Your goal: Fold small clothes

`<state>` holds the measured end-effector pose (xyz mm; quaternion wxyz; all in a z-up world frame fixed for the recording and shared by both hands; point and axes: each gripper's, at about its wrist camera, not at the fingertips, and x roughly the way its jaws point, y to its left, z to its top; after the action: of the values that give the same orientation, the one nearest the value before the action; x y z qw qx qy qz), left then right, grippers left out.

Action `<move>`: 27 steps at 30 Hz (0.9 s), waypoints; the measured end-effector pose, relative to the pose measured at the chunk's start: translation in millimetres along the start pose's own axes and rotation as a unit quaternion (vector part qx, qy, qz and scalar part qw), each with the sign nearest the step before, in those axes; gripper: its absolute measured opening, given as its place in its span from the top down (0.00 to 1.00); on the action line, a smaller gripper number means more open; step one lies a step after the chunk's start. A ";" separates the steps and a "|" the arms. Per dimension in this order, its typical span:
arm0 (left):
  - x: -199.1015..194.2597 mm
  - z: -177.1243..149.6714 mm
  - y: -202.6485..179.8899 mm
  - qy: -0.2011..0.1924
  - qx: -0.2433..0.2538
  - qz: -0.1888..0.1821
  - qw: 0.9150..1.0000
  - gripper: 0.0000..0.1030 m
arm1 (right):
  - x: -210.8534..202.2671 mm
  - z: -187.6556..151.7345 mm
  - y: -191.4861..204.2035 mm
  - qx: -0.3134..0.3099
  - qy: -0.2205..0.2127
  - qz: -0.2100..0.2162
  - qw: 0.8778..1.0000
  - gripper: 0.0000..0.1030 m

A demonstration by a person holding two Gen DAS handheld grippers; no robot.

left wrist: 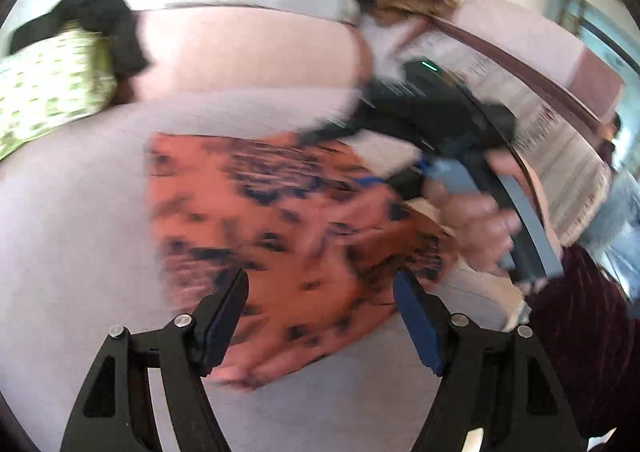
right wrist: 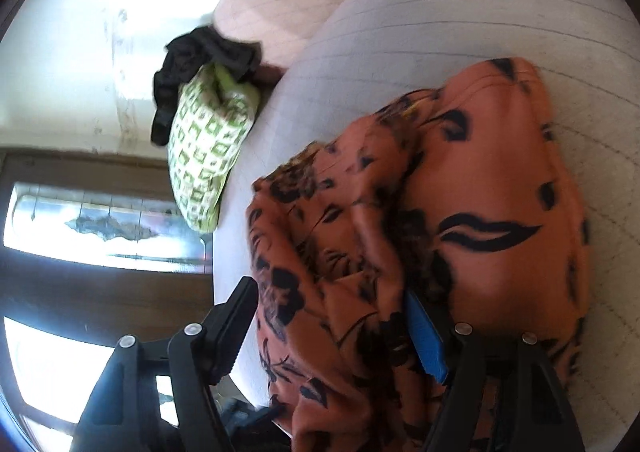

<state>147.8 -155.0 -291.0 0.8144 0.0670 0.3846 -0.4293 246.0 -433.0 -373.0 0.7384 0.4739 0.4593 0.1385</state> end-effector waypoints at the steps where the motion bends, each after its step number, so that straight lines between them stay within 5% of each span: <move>1: -4.9 -0.1 10.6 -0.003 -0.016 0.012 1.000 0.26 | 2.1 -3.5 5.1 -0.015 -0.004 -0.010 1.000 0.26; 4: -8.2 -1.4 43.7 0.010 -0.081 0.054 0.995 0.26 | 12.6 -15.1 18.7 -0.060 -0.011 -0.059 0.996 0.35; 5: -7.5 -2.1 52.8 0.015 -0.104 0.065 0.992 0.26 | 16.1 -19.5 23.3 -0.075 -0.013 -0.084 0.994 0.56; 6: -4.8 -2.3 57.3 0.018 -0.121 0.075 0.990 0.26 | 17.3 -22.8 26.1 -0.083 -0.016 -0.096 0.992 0.65; 11: 4.1 2.2 60.1 0.018 -0.141 0.094 0.985 0.26 | -19.1 -28.8 43.6 -0.117 -0.087 -0.094 0.985 0.83; 19: 61.7 15.6 13.9 0.053 -0.107 0.084 0.989 0.26 | -76.8 -10.6 8.0 -0.076 -0.153 -0.108 0.979 0.85; 22: 91.4 6.8 4.5 0.094 -0.087 0.108 0.986 0.22 | -72.6 1.2 -37.1 -0.023 -0.115 -0.175 0.978 0.86; 27: 71.9 13.4 16.6 0.095 -0.111 0.099 0.984 0.21 | -77.6 8.9 -51.4 0.028 -0.090 -0.170 0.981 0.83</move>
<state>191.9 -197.1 -334.5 0.8150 0.0542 0.4972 -0.2925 199.5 -514.1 -371.9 0.7760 0.4201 0.4682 -0.0455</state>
